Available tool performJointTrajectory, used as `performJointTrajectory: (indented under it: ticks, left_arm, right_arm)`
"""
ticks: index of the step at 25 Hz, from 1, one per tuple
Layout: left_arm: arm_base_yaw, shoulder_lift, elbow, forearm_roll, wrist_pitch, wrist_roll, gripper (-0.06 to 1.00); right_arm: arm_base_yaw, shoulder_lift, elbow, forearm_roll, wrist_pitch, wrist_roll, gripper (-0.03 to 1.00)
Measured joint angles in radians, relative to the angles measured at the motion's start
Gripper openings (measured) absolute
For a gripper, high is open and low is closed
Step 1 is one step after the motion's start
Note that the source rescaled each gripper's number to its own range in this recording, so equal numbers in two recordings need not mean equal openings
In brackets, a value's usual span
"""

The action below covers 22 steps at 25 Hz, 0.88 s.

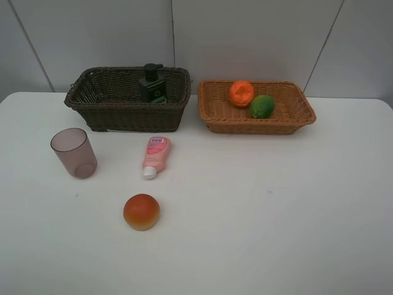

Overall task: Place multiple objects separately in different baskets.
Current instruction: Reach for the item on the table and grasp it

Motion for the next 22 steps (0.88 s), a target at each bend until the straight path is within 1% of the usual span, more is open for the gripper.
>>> performJointTrajectory:
  ticks: [5, 8, 12, 18, 22]
  left_arm:
    - [-0.001, 0.036, -0.006, 0.0, -0.008, 0.0, 1.0]
    - [-0.001, 0.169, -0.047, 0.0, -0.091, 0.0, 1.0]
    - [-0.001, 0.44, -0.129, 0.0, -0.19, -0.012, 1.0]
    - [-0.001, 0.902, -0.292, 0.004, -0.21, -0.012, 1.0]
    - [-0.001, 1.156, -0.4, 0.011, -0.213, -0.012, 1.0]
  right_arm:
    - [0.0, 0.0, 0.0, 0.0, 0.0, 0.0, 0.98]
    - [0.0, 0.0, 0.0, 0.001, 0.0, 0.0, 0.98]
    - [0.0, 0.0, 0.0, 0.001, 0.0, 0.0, 0.98]
    - [0.0, 0.0, 0.0, 0.001, 0.0, 0.0, 0.98]
    - [0.0, 0.0, 0.0, 0.001, 0.0, 0.0, 0.98]
